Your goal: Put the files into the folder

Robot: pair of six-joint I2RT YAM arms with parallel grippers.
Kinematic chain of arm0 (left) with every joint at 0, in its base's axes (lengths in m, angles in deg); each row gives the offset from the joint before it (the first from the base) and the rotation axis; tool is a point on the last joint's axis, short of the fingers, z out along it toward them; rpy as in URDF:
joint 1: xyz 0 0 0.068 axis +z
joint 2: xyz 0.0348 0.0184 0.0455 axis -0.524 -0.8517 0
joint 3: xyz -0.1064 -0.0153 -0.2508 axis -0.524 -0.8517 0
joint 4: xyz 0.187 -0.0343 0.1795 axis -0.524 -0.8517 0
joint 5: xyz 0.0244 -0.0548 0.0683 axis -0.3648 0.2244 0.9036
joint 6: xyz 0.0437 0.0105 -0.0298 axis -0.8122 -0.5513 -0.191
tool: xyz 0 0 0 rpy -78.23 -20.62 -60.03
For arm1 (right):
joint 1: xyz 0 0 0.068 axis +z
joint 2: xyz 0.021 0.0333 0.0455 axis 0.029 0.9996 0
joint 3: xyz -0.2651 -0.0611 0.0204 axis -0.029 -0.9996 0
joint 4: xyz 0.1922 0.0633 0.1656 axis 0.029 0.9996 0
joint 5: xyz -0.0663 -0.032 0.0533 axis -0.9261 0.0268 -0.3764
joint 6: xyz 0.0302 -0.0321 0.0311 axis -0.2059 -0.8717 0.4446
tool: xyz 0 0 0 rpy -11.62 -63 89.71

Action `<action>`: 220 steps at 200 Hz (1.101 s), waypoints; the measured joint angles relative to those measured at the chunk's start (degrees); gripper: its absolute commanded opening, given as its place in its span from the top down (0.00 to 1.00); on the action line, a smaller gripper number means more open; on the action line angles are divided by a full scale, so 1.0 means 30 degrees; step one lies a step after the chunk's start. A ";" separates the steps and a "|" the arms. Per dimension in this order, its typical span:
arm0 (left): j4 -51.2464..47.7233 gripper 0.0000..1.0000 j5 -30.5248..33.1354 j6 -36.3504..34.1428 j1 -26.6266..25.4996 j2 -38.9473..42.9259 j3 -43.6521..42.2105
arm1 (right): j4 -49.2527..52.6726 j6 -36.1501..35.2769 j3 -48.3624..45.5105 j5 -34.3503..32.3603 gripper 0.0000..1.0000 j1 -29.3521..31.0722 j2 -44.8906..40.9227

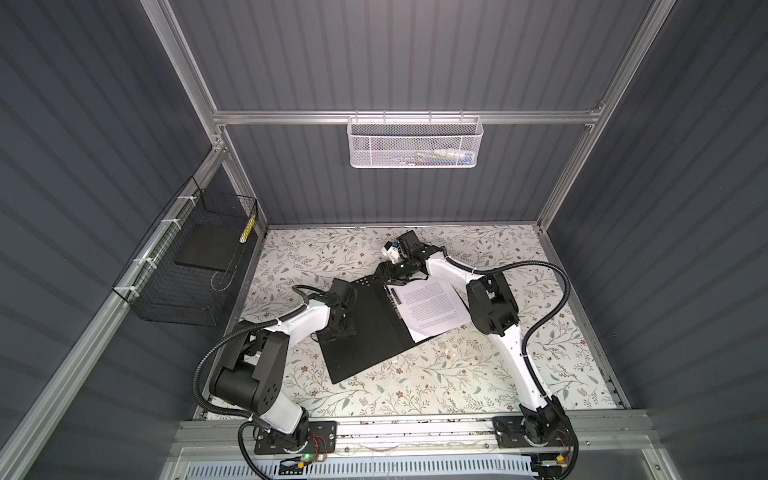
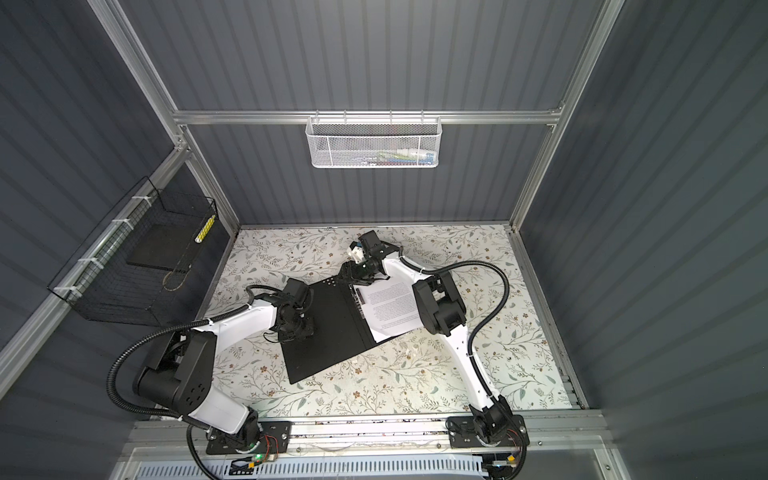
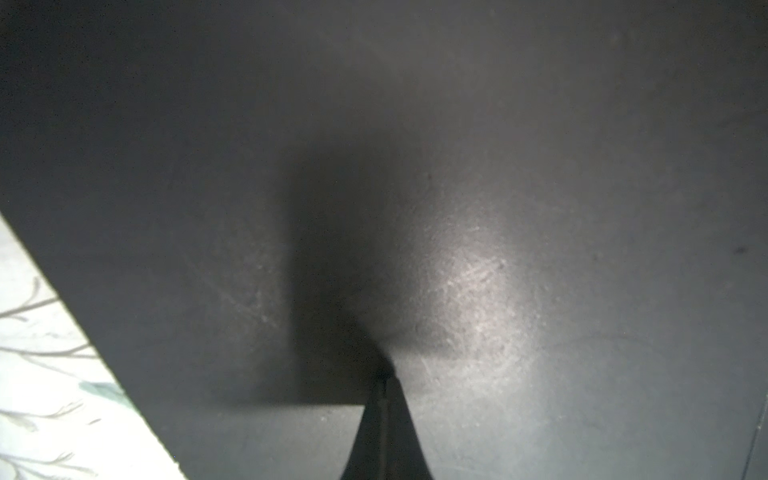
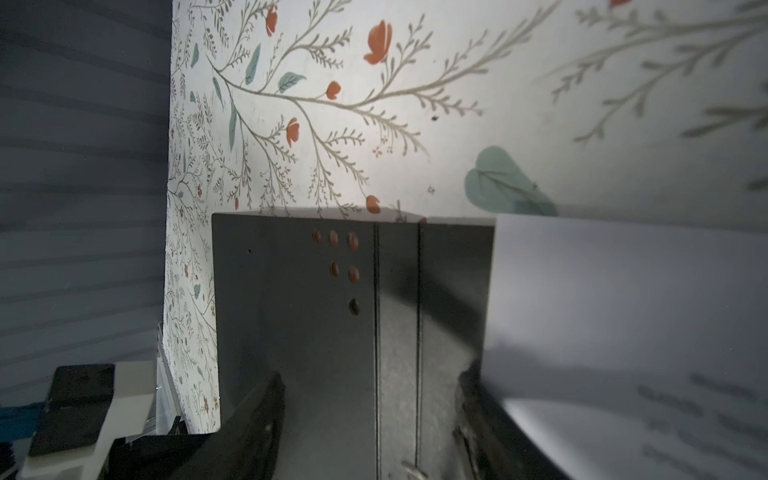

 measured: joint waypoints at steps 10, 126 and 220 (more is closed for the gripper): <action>0.0000 1.00 0.0000 0.0000 0.0000 0.0000 0.0000 | 0.0168 0.0000 0.0066 0.0175 0.33 0.0022 0.0022; 0.0175 1.00 0.0007 0.0000 0.0000 0.0124 -0.0160 | -0.0656 0.0576 -0.1137 0.4000 0.34 0.0044 -0.0612; 0.0182 1.00 0.0015 0.0000 0.0000 0.0124 -0.0160 | -0.1078 0.0466 -0.5741 0.4648 0.37 0.0051 -0.5275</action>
